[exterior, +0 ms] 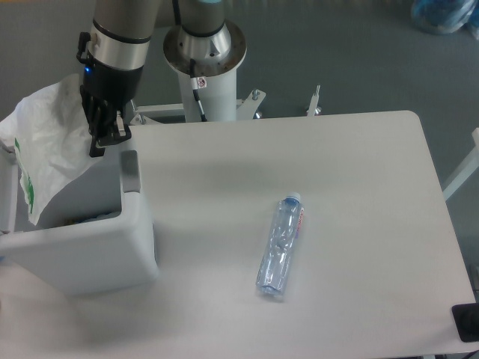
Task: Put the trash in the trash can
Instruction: 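Lower the bag into the bin and open the gripper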
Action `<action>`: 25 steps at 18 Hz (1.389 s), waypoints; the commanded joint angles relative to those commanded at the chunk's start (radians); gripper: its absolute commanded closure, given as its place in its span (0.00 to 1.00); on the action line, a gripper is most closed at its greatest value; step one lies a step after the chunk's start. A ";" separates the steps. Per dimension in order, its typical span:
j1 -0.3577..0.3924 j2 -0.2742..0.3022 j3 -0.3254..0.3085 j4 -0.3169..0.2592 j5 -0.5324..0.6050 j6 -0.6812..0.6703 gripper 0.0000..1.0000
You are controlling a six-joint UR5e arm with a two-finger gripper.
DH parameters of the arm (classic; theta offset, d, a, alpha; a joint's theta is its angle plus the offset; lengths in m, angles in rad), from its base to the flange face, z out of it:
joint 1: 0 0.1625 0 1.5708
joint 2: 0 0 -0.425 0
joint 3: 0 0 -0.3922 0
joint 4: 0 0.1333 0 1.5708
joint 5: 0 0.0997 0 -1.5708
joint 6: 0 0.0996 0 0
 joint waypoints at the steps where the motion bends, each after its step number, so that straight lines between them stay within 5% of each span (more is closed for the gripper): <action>1: 0.000 0.000 0.003 0.002 0.000 -0.003 0.84; 5: -0.008 -0.026 0.035 0.002 -0.026 -0.018 0.70; 6: -0.012 -0.031 0.041 0.009 -0.026 -0.020 0.44; 9: -0.014 -0.028 0.041 0.040 -0.026 -0.028 0.17; 15: -0.011 0.040 0.028 0.020 -0.020 -0.026 0.01; 22: -0.005 0.049 0.031 0.011 -0.026 -0.057 0.01; 25: 0.058 0.060 0.022 0.018 -0.009 -0.057 0.01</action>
